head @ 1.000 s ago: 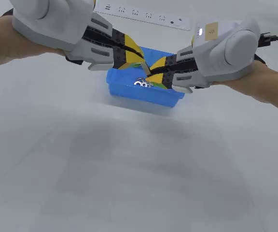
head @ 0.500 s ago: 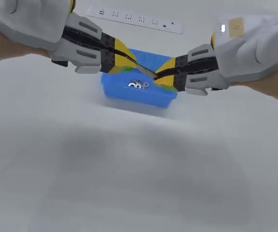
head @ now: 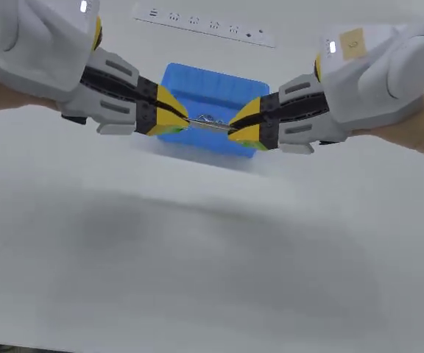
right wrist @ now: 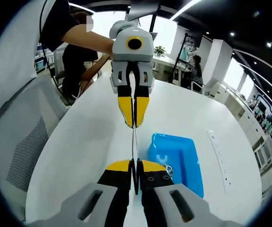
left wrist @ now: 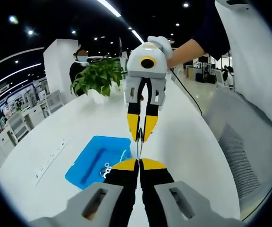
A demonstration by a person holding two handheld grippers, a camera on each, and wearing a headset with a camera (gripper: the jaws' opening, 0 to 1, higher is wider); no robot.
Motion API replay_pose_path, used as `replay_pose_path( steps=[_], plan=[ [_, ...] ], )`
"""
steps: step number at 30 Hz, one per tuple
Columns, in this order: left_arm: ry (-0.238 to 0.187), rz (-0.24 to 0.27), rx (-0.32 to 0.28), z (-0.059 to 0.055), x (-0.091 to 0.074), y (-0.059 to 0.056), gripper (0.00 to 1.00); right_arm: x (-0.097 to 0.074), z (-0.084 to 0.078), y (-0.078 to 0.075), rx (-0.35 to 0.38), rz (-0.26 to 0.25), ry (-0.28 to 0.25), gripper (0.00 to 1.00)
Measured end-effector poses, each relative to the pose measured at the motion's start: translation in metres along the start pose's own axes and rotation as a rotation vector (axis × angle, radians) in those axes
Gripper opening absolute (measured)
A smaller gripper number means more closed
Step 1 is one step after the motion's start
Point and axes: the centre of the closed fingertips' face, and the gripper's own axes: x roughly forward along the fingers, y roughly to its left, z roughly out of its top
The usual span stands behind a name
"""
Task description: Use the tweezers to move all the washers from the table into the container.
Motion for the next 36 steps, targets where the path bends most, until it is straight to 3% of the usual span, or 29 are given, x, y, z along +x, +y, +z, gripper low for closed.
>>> replay_pose_path(
  steps=[12, 17, 28, 36],
  plan=[
    [0.104, -0.027, -0.080, -0.059, 0.026, -0.025, 0.05, 0.037, -0.035, 0.032, 0.083, 0.085, 0.064, 0.07],
    [0.165, -0.048, -0.098, -0.080, 0.042, -0.026, 0.05, 0.051, -0.057, 0.037, 0.128, 0.083, 0.114, 0.07],
    [0.208, -0.051, -0.119, -0.094, 0.049, -0.027, 0.06, 0.060, -0.070, 0.042, 0.149, 0.082, 0.139, 0.08],
    [0.212, -0.041, -0.126, -0.094, 0.048, -0.028, 0.08, 0.059, -0.072, 0.043, 0.147, 0.079, 0.158, 0.10]
  ],
)
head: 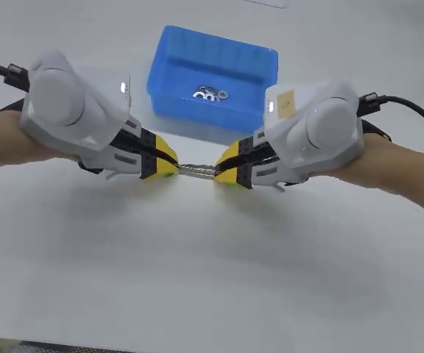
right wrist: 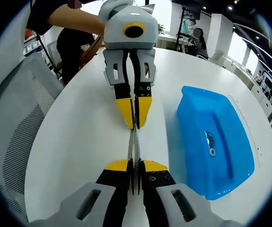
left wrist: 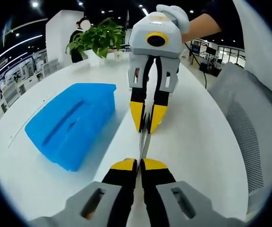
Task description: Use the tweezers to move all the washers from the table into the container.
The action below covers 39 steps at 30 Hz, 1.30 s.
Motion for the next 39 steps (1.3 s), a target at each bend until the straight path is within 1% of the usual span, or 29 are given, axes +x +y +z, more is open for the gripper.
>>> replay_pose_path(
  steps=[1, 4, 5, 8, 9, 10, 11, 14, 15, 16, 17, 19, 20, 21, 22, 23, 24, 26, 27, 30, 31, 33, 34, 35, 37, 39],
  plan=[
    [0.002, 0.000, -0.004, 0.000, 0.000, 0.000, 0.08, 0.000, -0.001, 0.000, 0.008, 0.002, 0.003, 0.10],
    [0.005, -0.005, -0.013, 0.000, -0.001, -0.002, 0.12, 0.000, -0.001, 0.000, -0.005, -0.002, 0.012, 0.11],
    [-0.001, -0.014, -0.039, 0.000, -0.002, -0.004, 0.13, 0.000, -0.001, 0.000, -0.009, -0.004, 0.018, 0.11],
    [-0.001, -0.009, -0.052, -0.001, -0.003, -0.003, 0.16, -0.001, -0.002, 0.000, -0.001, -0.009, 0.027, 0.14],
    [0.000, -0.006, -0.057, -0.001, -0.004, -0.003, 0.17, -0.002, -0.003, -0.001, 0.004, -0.014, 0.029, 0.17],
    [-0.005, 0.002, -0.061, 0.000, -0.007, -0.002, 0.19, -0.003, -0.004, -0.004, 0.011, -0.033, 0.033, 0.21],
    [-0.011, 0.011, -0.066, 0.001, -0.009, 0.000, 0.20, -0.005, -0.005, -0.004, 0.011, -0.039, 0.036, 0.24],
    [-0.033, 0.041, -0.105, 0.005, -0.019, 0.005, 0.22, -0.013, -0.007, -0.005, 0.022, -0.065, 0.031, 0.24],
    [-0.038, 0.061, -0.130, 0.005, -0.023, 0.007, 0.25, -0.017, -0.006, -0.006, 0.035, -0.078, 0.019, 0.25],
    [-0.059, 0.087, -0.163, 0.006, -0.029, 0.010, 0.28, -0.023, -0.004, -0.006, 0.056, -0.098, -0.003, 0.25],
    [-0.088, 0.111, -0.184, 0.007, -0.036, 0.012, 0.30, -0.029, -0.003, -0.005, 0.063, -0.106, -0.021, 0.27],
    [-0.115, 0.136, -0.204, 0.009, -0.047, 0.012, 0.34, -0.044, -0.004, -0.004, 0.071, -0.133, -0.042, 0.31],
    [-0.134, 0.150, -0.207, 0.010, -0.056, 0.011, 0.37, -0.054, -0.005, -0.006, 0.080, -0.166, -0.059, 0.33],
    [-0.151, 0.152, -0.210, 0.013, -0.061, 0.009, 0.43, -0.060, -0.005, -0.007, 0.088, -0.186, -0.071, 0.34],
    [-0.181, 0.150, -0.227, 0.018, -0.067, 0.005, 0.49, -0.070, -0.003, -0.008, 0.119, -0.213, -0.105, 0.35],
    [-0.193, 0.159, -0.230, 0.020, -0.072, 0.004, 0.56, -0.076, -0.002, -0.010, 0.147, -0.228, -0.135, 0.35],
    [-0.212, 0.181, -0.230, 0.024, -0.079, 0.003, 0.65, -0.085, 0.003, -0.010, 0.183, -0.241, -0.186, 0.36],
    [-0.236, 0.201, -0.232, 0.031, -0.087, 0.000, 0.77, -0.097, 0.010, -0.010, 0.198, -0.264, -0.234, 0.40],
    [-0.254, 0.213, -0.227, 0.036, -0.093, -0.003, 0.80, -0.105, 0.014, -0.011, 0.192, -0.294, -0.255, 0.43],
    [-0.286, 0.251, -0.207, 0.048, -0.105, -0.007, 0.87, -0.118, 0.021, -0.009, 0.175, -0.325, -0.264, 0.53],
    [-0.296, 0.273, -0.200, 0.052, -0.110, -0.007, 0.90, -0.123, 0.024, -0.008, 0.164, -0.337, -0.268, 0.55],
    [-0.295, 0.292, -0.187, 0.056, -0.117, -0.008, 0.94, -0.129, 0.029, -0.005, 0.145, -0.341, -0.277, 0.60],
    [-0.292, 0.297, -0.185, 0.056, -0.119, -0.008, 0.96, -0.130, 0.030, -0.004, 0.136, -0.338, -0.272, 0.61],
    [-0.282, 0.318, -0.174, 0.058, -0.124, -0.007, 1.00, -0.130, 0.030, -0.003, 0.130, -0.336, -0.269, 0.63],
    [-0.279, 0.343, -0.154, 0.061, -0.132, -0.005, 1.00, -0.135, 0.031, 0.000, 0.109, -0.341, -0.254, 0.64],
    [-0.301, 0.355, -0.163, 0.067, -0.139, -0.005, 1.00, -0.141, 0.035, 0.003, 0.109, -0.351, -0.266, 0.67]
  ],
)
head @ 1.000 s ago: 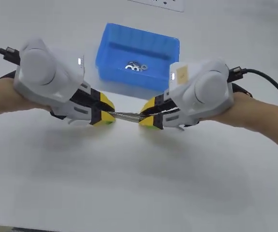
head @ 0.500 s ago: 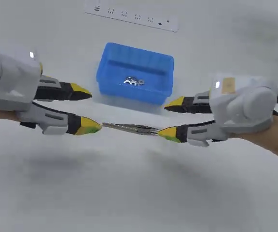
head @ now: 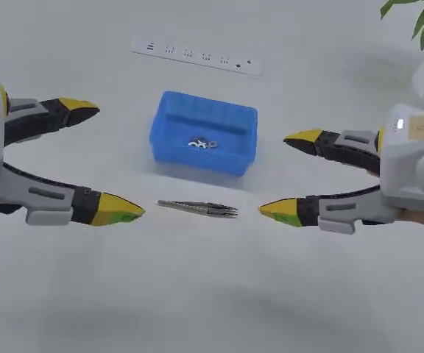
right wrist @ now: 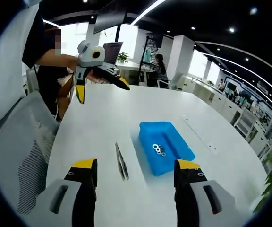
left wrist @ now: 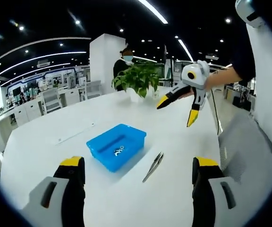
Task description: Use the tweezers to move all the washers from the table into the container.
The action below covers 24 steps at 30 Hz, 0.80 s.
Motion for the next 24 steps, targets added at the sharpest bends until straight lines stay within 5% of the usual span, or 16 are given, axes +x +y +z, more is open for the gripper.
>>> replay_pose_path(
  steps=[2, 6, 14, 24],
  plan=[
    [-0.061, -0.007, -0.013, 0.014, -0.005, -0.004, 1.00, -0.005, 0.004, 0.002, 0.000, -0.013, -0.013, 0.72],
    [-0.087, -0.006, -0.009, 0.025, -0.014, -0.011, 1.00, -0.012, 0.008, 0.009, 0.002, -0.022, -0.020, 0.89],
    [0.009, -0.025, 0.043, 0.014, -0.022, -0.019, 1.00, -0.017, 0.014, 0.011, 0.024, -0.056, -0.039, 1.00],
    [0.007, -0.018, 0.038, 0.014, -0.026, -0.016, 1.00, -0.014, 0.016, 0.018, 0.035, -0.028, -0.041, 1.00]
  ],
)
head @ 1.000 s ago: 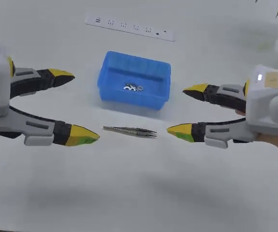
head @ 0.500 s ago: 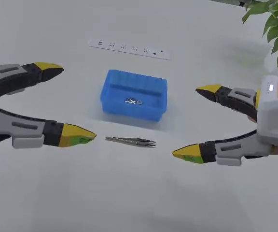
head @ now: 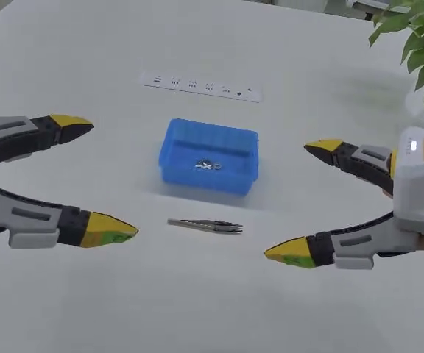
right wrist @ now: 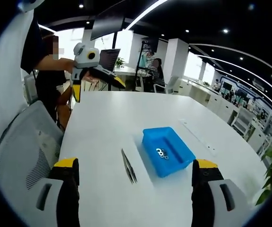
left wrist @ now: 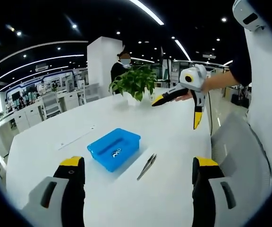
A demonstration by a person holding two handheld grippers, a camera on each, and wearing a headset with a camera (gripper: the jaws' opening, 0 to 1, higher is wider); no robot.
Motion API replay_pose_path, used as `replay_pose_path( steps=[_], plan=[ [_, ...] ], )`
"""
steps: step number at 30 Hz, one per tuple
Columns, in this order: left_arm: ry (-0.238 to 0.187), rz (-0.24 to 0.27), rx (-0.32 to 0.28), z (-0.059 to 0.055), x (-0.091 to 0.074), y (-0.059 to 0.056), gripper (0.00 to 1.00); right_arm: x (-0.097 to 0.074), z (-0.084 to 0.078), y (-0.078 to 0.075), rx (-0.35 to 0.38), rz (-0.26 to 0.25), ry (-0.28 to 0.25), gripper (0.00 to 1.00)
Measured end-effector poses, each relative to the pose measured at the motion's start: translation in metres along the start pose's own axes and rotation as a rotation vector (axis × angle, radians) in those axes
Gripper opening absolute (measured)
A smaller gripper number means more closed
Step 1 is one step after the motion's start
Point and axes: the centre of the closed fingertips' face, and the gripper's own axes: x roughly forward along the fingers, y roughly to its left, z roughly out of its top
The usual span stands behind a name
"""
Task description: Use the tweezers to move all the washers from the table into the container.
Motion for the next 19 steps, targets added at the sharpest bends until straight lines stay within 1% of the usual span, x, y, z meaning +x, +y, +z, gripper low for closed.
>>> replay_pose_path(
  steps=[2, 5, 8, 14, 19],
  plan=[
    [0.006, -0.007, 0.002, -0.001, 0.002, -0.001, 1.00, -0.001, 0.001, 0.000, 0.004, -0.002, -0.003, 1.00],
    [0.005, -0.012, 0.004, 0.000, 0.005, 0.000, 1.00, -0.002, -0.002, -0.002, 0.003, -0.006, 0.009, 1.00],
    [0.010, -0.017, 0.013, 0.000, 0.006, 0.000, 1.00, -0.003, -0.004, -0.002, 0.008, -0.007, 0.010, 1.00],
    [0.026, -0.024, 0.021, -0.004, 0.007, -0.002, 1.00, -0.003, -0.006, 0.001, 0.012, 0.001, 0.015, 0.99],
    [0.029, -0.026, 0.021, -0.004, 0.007, -0.002, 1.00, -0.002, -0.012, 0.003, 0.008, 0.005, 0.035, 0.99]
  ],
)
